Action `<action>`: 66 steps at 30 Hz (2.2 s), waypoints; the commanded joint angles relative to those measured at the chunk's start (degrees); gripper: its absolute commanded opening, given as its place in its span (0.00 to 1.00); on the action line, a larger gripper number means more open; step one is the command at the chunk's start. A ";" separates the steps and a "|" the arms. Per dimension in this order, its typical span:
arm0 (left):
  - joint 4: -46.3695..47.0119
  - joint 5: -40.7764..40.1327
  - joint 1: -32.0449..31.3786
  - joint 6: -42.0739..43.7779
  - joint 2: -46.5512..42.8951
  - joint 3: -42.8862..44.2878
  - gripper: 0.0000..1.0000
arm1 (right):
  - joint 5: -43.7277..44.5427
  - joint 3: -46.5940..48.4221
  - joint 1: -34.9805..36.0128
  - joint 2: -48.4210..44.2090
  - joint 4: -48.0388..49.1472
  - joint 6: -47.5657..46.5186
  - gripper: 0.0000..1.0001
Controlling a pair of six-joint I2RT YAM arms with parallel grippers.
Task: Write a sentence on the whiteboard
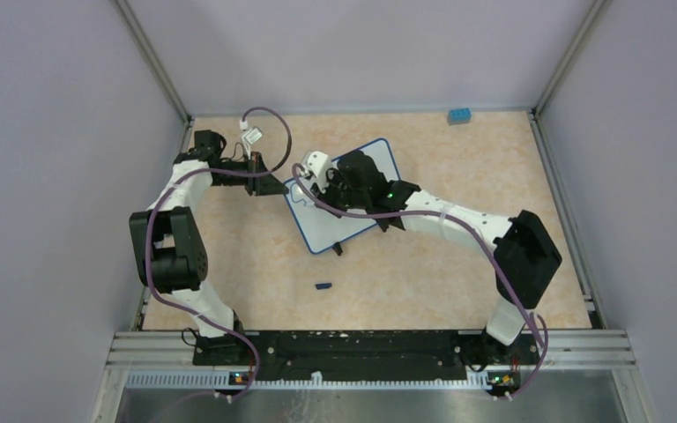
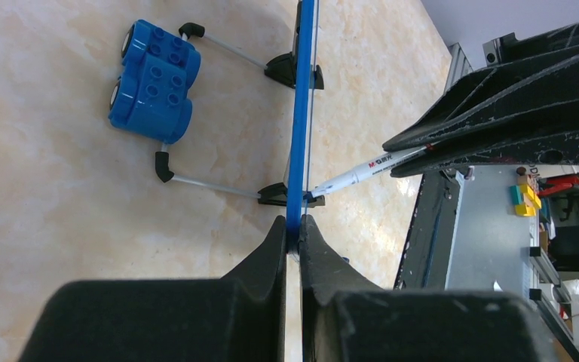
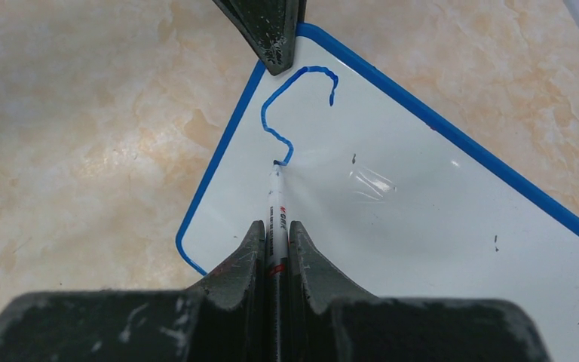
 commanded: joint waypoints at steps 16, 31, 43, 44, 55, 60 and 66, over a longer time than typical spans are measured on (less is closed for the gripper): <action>0.29 2.16 0.16 0.51 -2.25 -0.21 0.00 | -4.34 3.94 1.87 -1.75 -2.23 0.26 0.00; 0.53 2.21 0.15 0.26 -2.51 -0.38 0.00 | -1.46 4.12 -1.63 -2.36 -0.79 -0.20 0.00; 0.97 2.07 0.13 0.39 -2.51 -0.92 0.00 | 1.88 4.18 -1.71 0.17 0.31 -1.42 0.00; 0.97 2.11 0.15 0.31 -2.45 -0.90 0.00 | 2.02 3.87 -1.76 0.16 0.29 -1.50 0.00; 1.17 1.95 0.14 0.24 -2.48 -0.93 0.00 | 0.68 0.82 -1.66 -1.10 0.05 -1.38 0.00; 1.24 2.02 0.15 0.10 -2.41 -0.80 0.00 | 0.25 -0.62 -1.50 -1.95 0.21 -1.16 0.00; 1.28 2.18 0.07 -0.16 -2.23 -0.63 0.00 | 0.58 -0.84 -1.23 -2.15 0.52 -1.22 0.00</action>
